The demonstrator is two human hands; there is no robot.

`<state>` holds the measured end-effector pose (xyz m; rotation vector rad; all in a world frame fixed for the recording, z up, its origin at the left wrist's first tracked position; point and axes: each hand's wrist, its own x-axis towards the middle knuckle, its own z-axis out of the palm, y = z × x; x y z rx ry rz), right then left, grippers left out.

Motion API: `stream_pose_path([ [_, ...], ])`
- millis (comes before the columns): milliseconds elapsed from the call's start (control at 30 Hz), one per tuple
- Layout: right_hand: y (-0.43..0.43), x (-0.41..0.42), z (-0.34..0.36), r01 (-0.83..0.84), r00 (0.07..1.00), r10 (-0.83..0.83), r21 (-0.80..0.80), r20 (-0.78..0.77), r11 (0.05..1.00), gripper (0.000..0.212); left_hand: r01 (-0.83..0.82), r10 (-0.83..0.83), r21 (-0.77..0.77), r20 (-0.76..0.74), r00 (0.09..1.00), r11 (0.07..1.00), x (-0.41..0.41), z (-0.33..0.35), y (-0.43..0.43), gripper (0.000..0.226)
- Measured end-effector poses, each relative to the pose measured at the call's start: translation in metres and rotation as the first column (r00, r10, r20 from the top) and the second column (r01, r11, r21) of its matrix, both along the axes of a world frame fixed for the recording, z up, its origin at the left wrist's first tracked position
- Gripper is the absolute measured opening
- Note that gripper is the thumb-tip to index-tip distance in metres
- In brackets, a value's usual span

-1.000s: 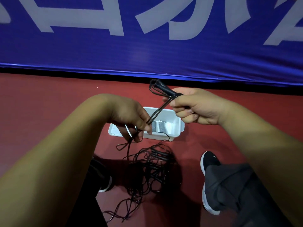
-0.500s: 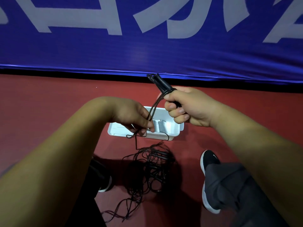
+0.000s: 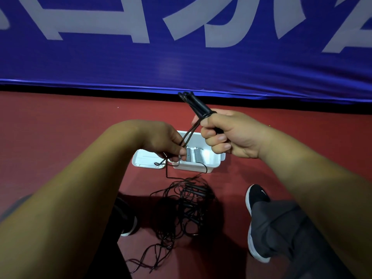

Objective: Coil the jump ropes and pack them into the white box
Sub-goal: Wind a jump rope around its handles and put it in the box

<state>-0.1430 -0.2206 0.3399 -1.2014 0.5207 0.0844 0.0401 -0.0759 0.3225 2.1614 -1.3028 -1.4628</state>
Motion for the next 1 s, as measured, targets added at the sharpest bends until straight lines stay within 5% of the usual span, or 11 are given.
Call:
stream_pose_path([
  [133, 0.000, 0.003, 0.003, 0.047, 0.999, -0.047, -0.002, 0.008, 0.999, 0.030, -0.010, 0.009, -0.016, -0.044, 0.999, 1.000, 0.000, 0.000, -0.001, 0.017],
  [500, -0.018, 0.007, 0.005, 0.232, 0.972, -0.234, -0.054, -0.021, 0.971, 0.025, 0.098, -0.089, 0.055, -0.149, 0.985, 0.994, -0.009, 0.024, 0.004, 0.020],
  [767, -0.008, 0.010, 0.001, 0.201, 0.977, -0.211, -0.246, -0.017, 0.948, 0.029, 0.190, -0.181, 0.082, -0.111, 0.977, 0.978, -0.017, 0.018, 0.004, 0.020],
  [1000, -0.004, 0.010, 0.002, 0.186, 0.982, -0.190, -0.168, -0.005, 0.968, 0.021, 0.125, -0.121, 0.089, -0.051, 0.991, 0.988, -0.009, 0.010, 0.003, 0.019],
])
